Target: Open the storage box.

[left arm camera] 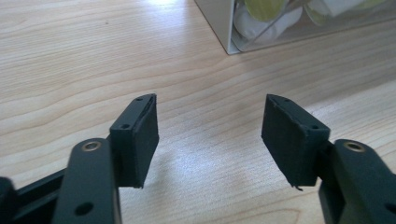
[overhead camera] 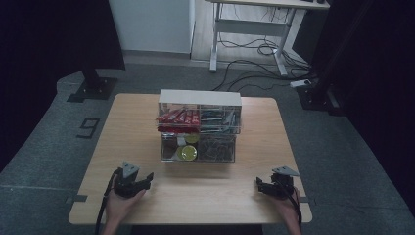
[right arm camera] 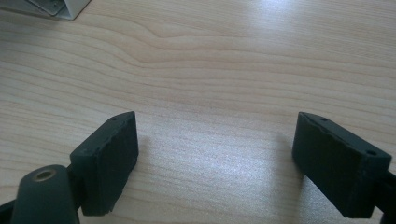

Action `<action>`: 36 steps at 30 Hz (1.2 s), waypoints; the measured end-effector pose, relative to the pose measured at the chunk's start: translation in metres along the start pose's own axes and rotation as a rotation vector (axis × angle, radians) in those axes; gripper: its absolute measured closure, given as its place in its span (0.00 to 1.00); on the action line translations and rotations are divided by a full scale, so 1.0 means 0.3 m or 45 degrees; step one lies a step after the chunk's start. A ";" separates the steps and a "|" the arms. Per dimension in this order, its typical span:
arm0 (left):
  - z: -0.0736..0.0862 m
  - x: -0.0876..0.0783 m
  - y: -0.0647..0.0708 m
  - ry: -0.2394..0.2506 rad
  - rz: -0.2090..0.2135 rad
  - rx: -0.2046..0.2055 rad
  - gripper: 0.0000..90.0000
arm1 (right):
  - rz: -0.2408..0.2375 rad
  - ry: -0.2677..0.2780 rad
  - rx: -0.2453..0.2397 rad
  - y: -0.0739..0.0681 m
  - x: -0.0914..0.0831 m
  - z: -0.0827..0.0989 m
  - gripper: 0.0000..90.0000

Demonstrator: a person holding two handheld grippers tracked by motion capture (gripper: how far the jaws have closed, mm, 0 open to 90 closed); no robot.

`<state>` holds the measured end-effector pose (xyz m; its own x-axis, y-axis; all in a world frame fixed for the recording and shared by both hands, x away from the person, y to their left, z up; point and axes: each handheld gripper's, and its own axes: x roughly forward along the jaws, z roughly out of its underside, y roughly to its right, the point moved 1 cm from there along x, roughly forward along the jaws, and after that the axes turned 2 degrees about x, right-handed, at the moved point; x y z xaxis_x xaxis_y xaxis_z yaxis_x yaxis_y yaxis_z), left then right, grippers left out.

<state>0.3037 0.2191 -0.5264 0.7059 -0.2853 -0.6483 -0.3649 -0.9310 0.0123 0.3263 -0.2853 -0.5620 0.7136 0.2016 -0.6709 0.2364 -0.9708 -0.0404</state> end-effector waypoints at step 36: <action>-0.115 -0.193 0.037 0.148 0.154 -0.035 0.94 | -0.001 0.001 -0.001 0.000 0.000 0.000 0.17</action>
<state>0.2797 0.2173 -0.4624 0.7238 -0.4183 -0.5487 -0.4357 -0.8937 0.1066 0.3262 -0.2853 -0.5620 0.7139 0.2025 -0.6704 0.2374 -0.9706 -0.0404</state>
